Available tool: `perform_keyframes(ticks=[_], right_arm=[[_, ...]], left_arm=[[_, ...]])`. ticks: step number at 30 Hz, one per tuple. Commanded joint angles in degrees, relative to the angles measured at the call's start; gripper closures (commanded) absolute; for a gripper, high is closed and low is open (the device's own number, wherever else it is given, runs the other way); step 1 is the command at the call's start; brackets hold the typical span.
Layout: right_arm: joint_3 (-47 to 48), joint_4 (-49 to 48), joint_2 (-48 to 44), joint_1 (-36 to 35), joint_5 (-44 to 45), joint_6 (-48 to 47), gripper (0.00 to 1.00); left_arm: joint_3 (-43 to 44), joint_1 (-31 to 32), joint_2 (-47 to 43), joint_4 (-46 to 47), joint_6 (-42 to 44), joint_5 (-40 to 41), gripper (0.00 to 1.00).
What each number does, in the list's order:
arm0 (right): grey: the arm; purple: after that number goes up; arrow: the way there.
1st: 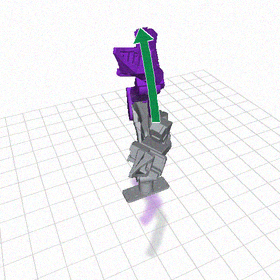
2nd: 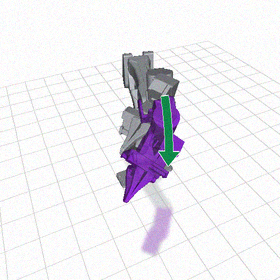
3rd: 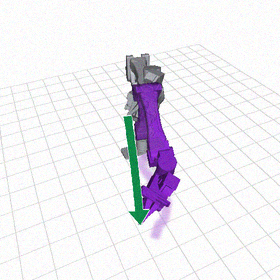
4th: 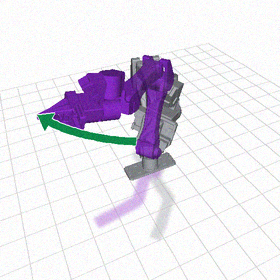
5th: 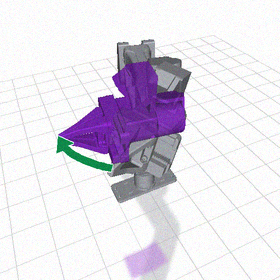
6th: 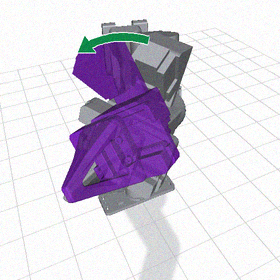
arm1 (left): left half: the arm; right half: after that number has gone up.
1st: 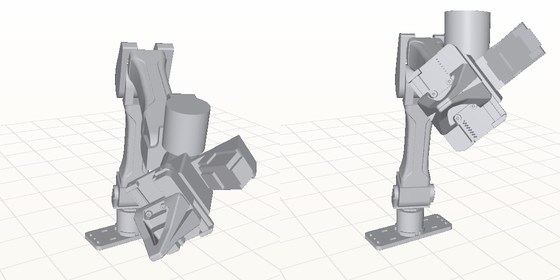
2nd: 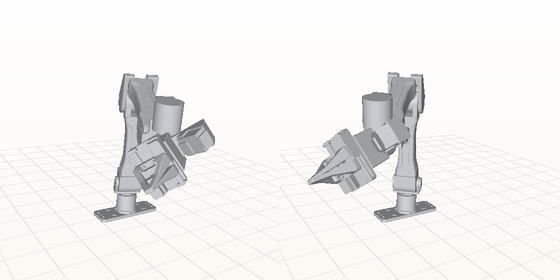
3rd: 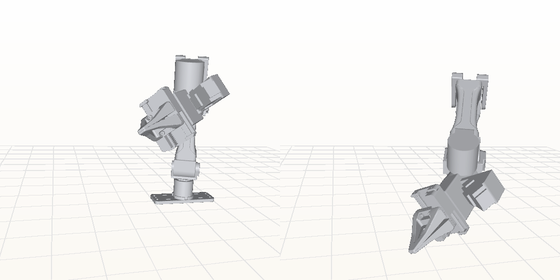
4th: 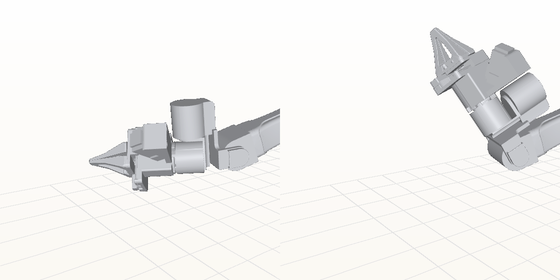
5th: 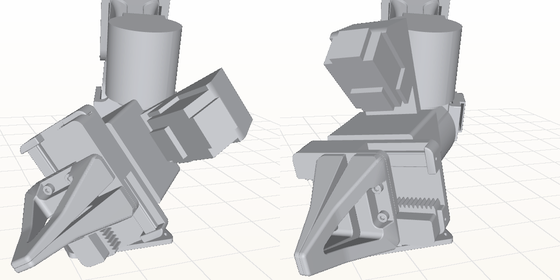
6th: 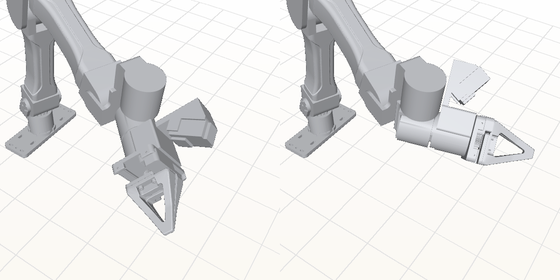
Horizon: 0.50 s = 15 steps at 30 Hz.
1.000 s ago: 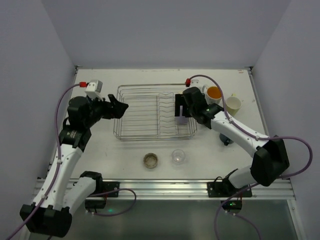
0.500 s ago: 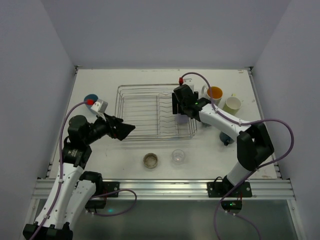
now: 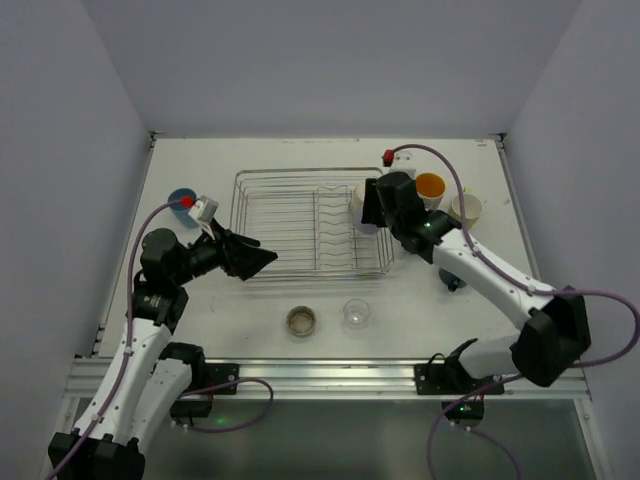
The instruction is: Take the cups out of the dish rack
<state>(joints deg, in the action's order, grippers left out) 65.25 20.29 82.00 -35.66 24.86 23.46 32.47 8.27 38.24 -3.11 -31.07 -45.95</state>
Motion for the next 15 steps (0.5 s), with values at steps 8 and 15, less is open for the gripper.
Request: perform_keyframes(ticks=[8,15], right_arm=[[-14.08,-19.84,-25.9,-0.11,-23.83,8.95,0.83],[-19.64,-36.98,-26.9,-2.04,-41.72,21.7,0.82]], left_arm=[[-8.21,0.6,2.71,27.16,-23.58,-5.72,0.11],[-10.06,3.76,5.44,36.86,-30.98,-4.5,0.14]])
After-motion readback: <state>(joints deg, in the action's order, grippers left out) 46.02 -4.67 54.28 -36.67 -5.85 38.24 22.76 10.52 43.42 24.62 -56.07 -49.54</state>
